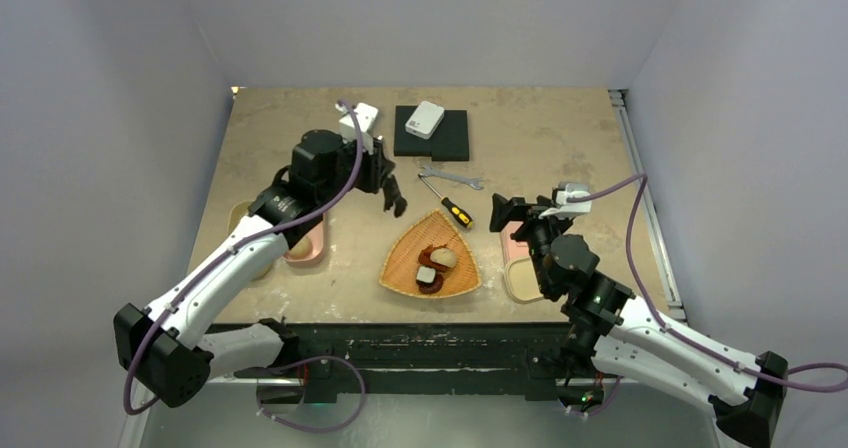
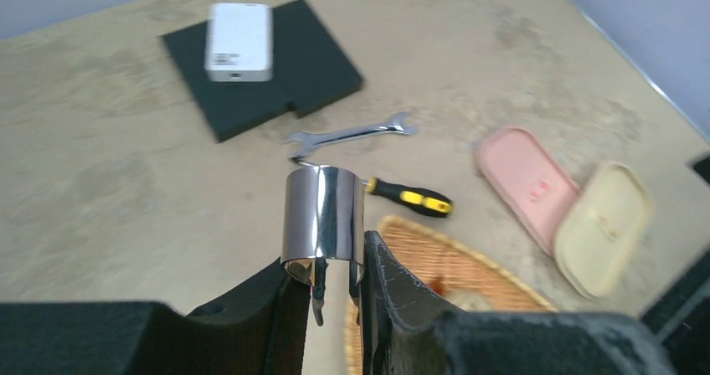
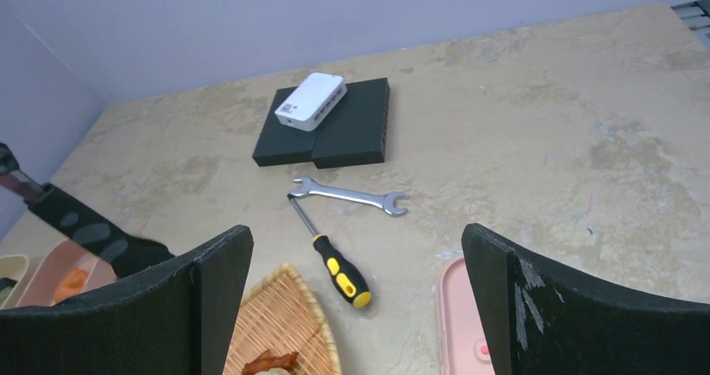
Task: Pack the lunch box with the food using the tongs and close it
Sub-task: Pick up the fake food from the plate.
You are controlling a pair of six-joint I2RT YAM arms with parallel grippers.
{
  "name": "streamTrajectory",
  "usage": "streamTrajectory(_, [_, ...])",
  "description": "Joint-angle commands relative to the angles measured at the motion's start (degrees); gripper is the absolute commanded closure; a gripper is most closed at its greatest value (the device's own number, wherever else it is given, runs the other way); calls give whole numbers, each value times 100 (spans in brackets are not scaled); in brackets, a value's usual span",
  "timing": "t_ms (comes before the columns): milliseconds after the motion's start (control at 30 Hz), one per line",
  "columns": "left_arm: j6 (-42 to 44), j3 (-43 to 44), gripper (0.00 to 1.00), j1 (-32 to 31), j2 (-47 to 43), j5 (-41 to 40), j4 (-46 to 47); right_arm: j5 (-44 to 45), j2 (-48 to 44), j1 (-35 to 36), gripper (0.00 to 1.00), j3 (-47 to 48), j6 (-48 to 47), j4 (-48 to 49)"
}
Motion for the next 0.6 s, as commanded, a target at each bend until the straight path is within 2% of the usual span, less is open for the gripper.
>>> streamTrajectory(0, [-257,47,77,-493,174,823,590,451,-65,-32,1,-99,167,-31])
streamTrajectory(200, [-563,-59,77,-977,373,1322,1036,402,-9,-50,1,-128,214,22])
streamTrajectory(567, [-407,-208,72,-1283,749,1144,993,230,29,-50,1,-192,230,149])
